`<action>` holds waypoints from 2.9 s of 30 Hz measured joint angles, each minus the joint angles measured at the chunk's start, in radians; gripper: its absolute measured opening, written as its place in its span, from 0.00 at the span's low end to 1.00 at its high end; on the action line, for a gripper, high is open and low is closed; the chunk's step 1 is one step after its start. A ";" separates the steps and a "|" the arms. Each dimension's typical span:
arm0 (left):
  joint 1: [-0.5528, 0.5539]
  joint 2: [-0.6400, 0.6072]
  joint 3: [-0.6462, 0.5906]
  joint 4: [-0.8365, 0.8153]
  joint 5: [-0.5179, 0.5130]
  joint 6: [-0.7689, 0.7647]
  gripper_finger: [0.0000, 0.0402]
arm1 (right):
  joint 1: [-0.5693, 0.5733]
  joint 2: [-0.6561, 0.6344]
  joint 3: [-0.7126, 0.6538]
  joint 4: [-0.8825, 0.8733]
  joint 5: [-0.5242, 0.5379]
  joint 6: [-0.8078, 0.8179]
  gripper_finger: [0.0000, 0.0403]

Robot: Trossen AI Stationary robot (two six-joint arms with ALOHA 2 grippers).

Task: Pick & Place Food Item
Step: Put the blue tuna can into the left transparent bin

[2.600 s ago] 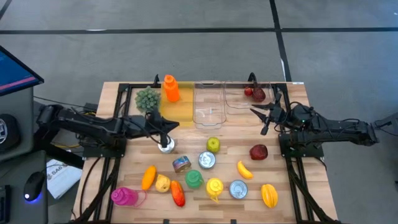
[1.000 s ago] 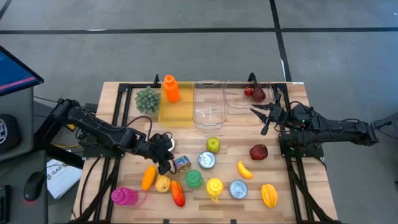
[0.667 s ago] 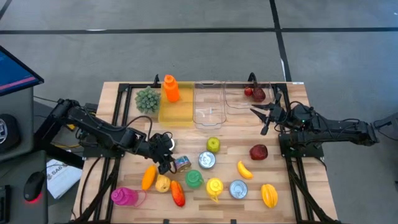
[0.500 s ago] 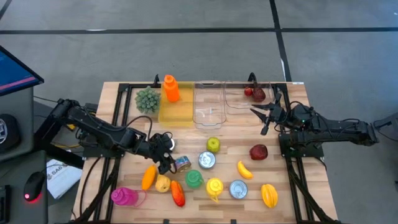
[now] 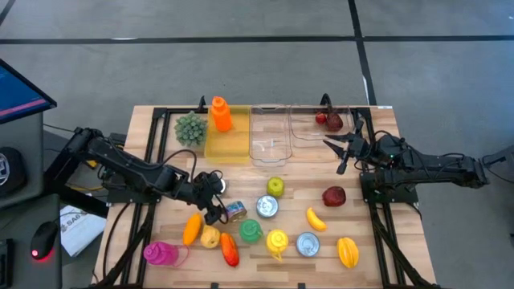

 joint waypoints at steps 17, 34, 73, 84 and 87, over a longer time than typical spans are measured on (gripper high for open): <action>-0.008 0.036 -0.157 0.291 -0.022 0.045 0.91 | 0.000 0.000 0.000 0.000 0.000 0.000 0.19; -0.027 0.240 -0.156 0.388 0.022 0.045 0.90 | 0.000 0.000 0.000 0.000 0.000 0.001 0.19; -0.027 0.275 -0.155 0.391 0.079 0.045 0.51 | 0.000 0.000 0.000 0.000 0.000 0.001 0.19; -0.005 0.173 -0.156 0.303 0.086 0.045 0.48 | 0.000 0.000 0.000 -0.001 0.000 0.001 0.19; 0.006 0.106 -0.157 0.288 0.085 0.044 0.50 | 0.000 0.000 0.000 -0.001 0.000 0.001 0.19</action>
